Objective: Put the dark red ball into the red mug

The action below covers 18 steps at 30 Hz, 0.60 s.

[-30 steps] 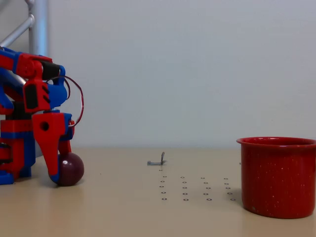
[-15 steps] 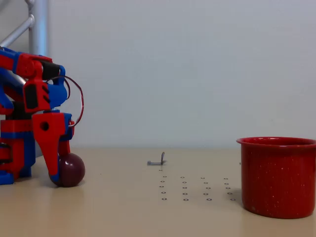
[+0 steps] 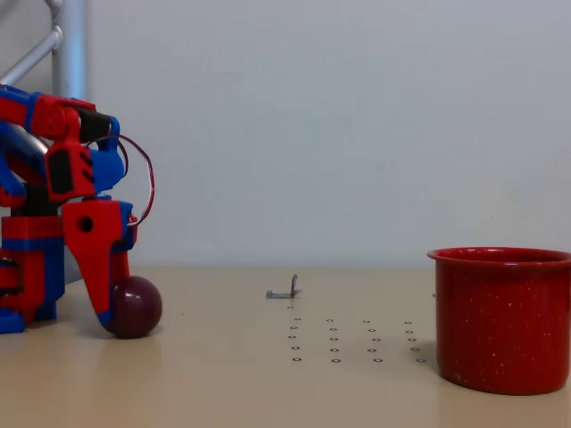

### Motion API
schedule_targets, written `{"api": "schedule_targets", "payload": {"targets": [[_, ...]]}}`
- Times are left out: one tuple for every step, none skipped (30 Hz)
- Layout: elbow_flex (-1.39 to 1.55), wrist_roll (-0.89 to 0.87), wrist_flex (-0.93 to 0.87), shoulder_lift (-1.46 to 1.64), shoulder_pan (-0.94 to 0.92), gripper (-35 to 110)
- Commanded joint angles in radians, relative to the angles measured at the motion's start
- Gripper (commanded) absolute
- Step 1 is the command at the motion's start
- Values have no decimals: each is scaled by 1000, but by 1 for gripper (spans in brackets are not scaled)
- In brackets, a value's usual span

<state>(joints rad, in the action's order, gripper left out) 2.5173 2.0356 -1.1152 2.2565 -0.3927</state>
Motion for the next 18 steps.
{"api": "schedule_targets", "payload": {"targets": [[-101, -25, -20, 38, 21, 27], [-112, -29, -26, 38, 25, 27], [-126, -31, -35, 37, 28, 27], [-144, -37, -46, 34, 31, 27], [-166, -46, -58, 28, 35, 27], [-187, -55, -67, 23, 40, 27], [-397, -92, -161, -55, 54, 24], [-425, -103, -176, -64, 60, 22], [-449, -121, -189, -71, 67, 21], [-472, -135, -201, -77, 74, 19], [-497, -146, -216, -83, 75, 19], [-522, -152, -238, -89, 77, 17], [-545, -160, -256, -95, 77, 16], [-565, -167, -275, -101, 77, 15], [-586, -178, -293, -106, 77, 15], [-609, -190, -313, -110, 77, 15], [-629, -202, -328, -117, 78, 15], [-643, -222, -339, -120, 81, 14]]}}
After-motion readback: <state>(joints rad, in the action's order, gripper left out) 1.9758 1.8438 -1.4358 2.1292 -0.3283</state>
